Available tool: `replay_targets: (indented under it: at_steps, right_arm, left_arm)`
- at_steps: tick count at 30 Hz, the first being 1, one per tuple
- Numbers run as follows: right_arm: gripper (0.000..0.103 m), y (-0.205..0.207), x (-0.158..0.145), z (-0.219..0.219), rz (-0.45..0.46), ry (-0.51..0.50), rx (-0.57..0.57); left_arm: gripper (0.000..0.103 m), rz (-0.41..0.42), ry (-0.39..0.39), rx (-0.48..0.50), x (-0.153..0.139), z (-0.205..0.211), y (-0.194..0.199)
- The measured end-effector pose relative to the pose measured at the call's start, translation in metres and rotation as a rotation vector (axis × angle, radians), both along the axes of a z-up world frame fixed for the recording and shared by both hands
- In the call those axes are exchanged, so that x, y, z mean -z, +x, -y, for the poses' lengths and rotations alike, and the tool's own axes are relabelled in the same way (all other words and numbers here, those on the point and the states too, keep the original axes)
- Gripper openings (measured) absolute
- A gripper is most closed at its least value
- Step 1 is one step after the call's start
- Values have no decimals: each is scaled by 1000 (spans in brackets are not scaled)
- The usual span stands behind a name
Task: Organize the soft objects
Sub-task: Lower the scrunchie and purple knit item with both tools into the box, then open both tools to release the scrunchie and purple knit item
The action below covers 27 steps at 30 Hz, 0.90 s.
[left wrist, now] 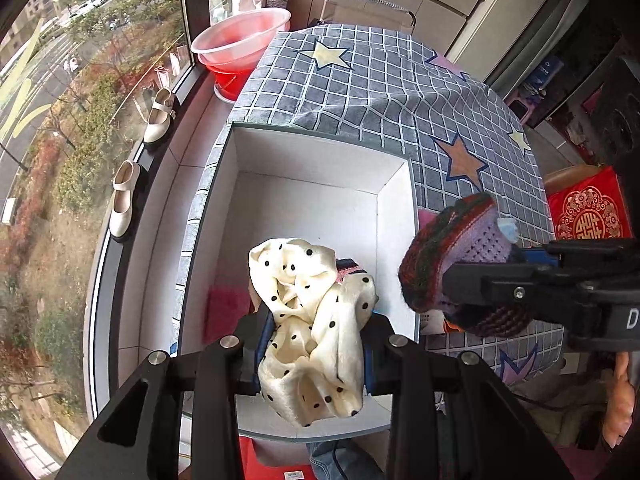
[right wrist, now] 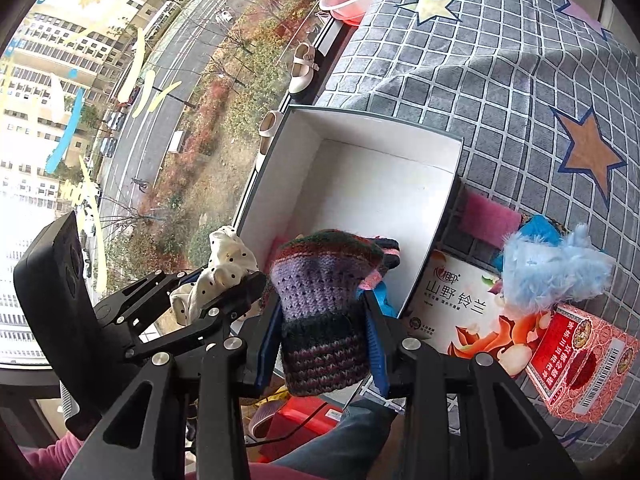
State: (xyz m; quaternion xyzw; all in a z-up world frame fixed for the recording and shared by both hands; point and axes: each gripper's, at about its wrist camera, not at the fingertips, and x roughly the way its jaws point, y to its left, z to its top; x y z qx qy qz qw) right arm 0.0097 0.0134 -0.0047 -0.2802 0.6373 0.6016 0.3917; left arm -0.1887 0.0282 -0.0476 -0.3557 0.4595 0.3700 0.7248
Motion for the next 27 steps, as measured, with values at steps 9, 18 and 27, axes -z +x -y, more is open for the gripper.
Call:
replay_targets:
  at_steps: [9,18,27]
  right_arm:
    - [39,-4,3,-9,-2,-14,-3]
    - [39,-6,13,-20,14,-35,-6]
    - [39,-7,23,-35,45,-53,-7]
  left_arm:
    - [38,-7,-11,-9,8,-5,2]
    - [38,-13,-21,-10,14,-12,5]
    - [47,-22,-9,0,18,-19,12]
